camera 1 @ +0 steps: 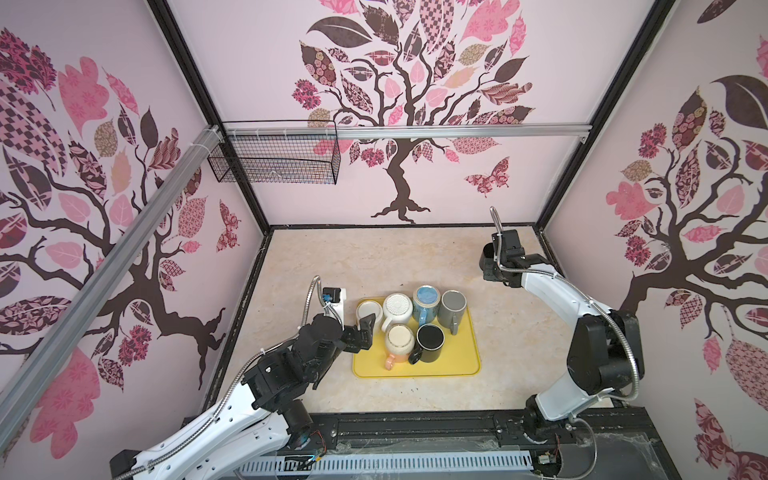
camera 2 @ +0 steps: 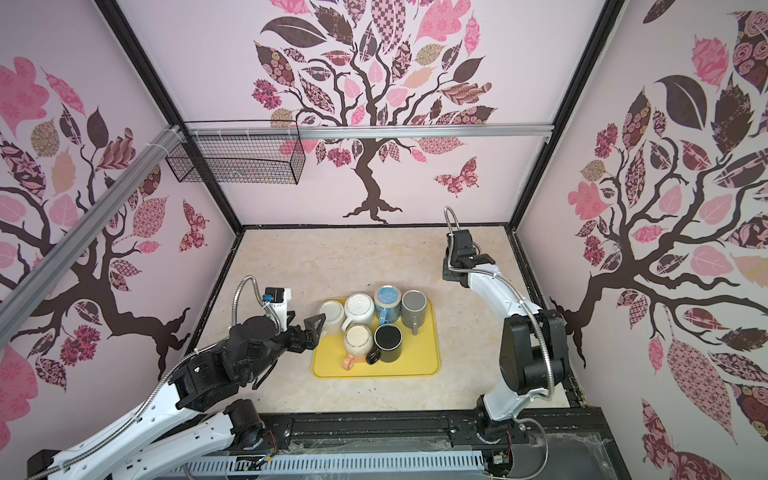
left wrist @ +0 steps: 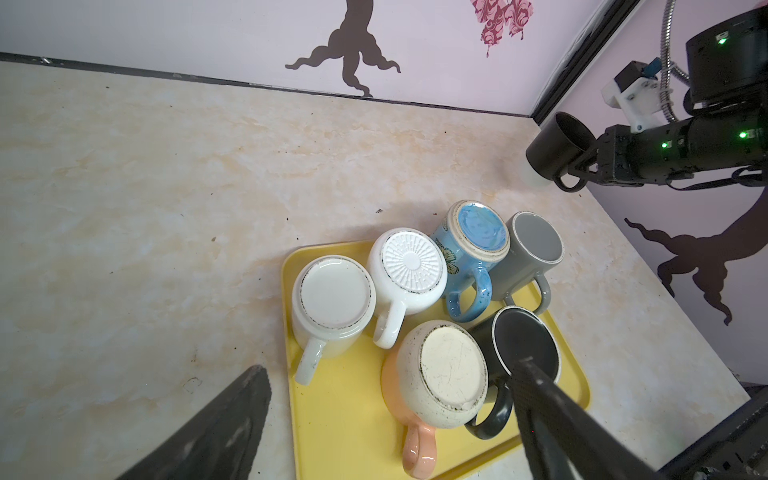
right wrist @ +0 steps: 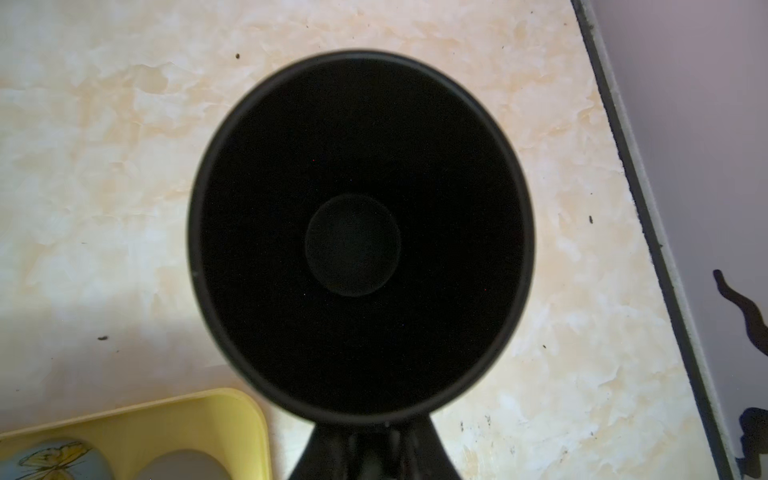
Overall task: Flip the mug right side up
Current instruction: 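Lower the black mug upright onto the table beyond the tray, release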
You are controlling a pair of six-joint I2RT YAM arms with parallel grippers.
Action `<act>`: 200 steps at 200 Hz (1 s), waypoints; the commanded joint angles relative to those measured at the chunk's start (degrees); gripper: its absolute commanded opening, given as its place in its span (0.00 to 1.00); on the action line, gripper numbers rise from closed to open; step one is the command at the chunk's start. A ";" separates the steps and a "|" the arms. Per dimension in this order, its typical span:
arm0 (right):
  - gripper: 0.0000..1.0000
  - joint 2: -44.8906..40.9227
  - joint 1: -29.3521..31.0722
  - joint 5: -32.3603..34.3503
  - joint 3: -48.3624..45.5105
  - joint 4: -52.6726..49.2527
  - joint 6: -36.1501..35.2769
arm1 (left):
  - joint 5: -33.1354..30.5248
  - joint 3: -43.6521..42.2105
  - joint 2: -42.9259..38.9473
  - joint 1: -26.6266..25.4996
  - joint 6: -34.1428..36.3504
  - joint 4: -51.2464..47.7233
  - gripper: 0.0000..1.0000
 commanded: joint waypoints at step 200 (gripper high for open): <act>0.00 4.90 0.06 3.44 -4.25 7.97 -0.14 | 0.64 -4.89 -1.63 0.33 -2.09 0.72 0.92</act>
